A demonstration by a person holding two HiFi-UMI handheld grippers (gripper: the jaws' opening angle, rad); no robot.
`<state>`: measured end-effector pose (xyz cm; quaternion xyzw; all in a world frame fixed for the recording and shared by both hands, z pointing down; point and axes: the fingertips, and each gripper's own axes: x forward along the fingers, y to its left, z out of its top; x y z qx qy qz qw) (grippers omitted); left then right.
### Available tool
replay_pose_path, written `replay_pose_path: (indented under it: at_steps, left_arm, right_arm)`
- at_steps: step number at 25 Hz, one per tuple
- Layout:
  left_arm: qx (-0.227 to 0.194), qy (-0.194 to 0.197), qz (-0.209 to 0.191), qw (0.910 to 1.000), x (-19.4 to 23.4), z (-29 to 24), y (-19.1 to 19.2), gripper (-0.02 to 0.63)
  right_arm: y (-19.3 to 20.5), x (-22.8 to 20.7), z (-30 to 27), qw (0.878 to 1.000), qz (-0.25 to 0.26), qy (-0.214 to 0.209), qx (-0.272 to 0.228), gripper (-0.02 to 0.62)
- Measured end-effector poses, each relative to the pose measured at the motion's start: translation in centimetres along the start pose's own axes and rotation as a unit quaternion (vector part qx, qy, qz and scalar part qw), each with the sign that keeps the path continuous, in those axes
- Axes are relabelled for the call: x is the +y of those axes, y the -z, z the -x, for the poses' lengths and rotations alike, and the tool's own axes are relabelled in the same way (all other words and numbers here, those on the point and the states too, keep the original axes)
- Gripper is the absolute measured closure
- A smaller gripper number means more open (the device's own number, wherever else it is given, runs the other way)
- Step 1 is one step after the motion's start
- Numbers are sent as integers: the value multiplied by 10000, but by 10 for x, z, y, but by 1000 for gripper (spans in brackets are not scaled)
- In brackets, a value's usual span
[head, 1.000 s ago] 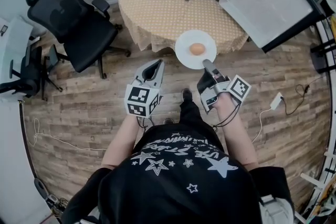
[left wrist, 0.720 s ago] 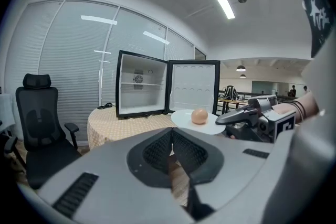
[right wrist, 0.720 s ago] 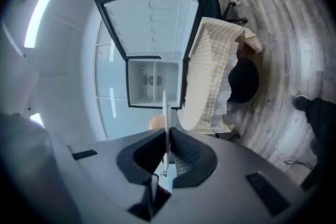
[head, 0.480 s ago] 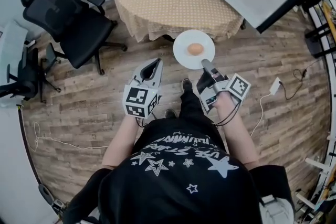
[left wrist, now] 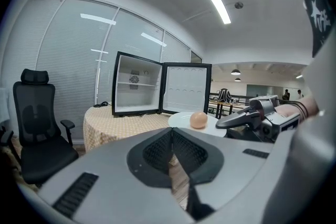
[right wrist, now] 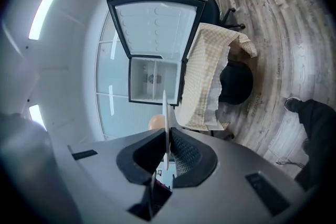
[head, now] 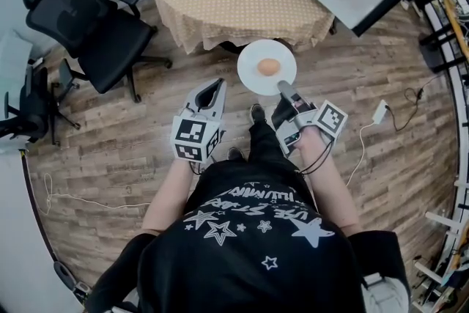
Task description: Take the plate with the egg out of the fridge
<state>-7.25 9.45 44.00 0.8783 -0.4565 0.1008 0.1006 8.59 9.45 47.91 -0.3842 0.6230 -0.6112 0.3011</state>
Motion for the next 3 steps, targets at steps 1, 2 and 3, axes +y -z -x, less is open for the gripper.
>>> replay_pose_path:
  at_steps: [1,2,3]
  left_arm:
    - [-7,5,-1,10000,0,1,0,597]
    - [-13,13,-4,10000,-1,2,0,597]
    - [-18,21,-6,10000,-2,2,0,597]
  right_arm:
    - [1,0,1,10000,10,4,1,557]
    - [2,0,2,10000,20,7,1,557]
    - [3,0,4,10000,30,11,1,557]
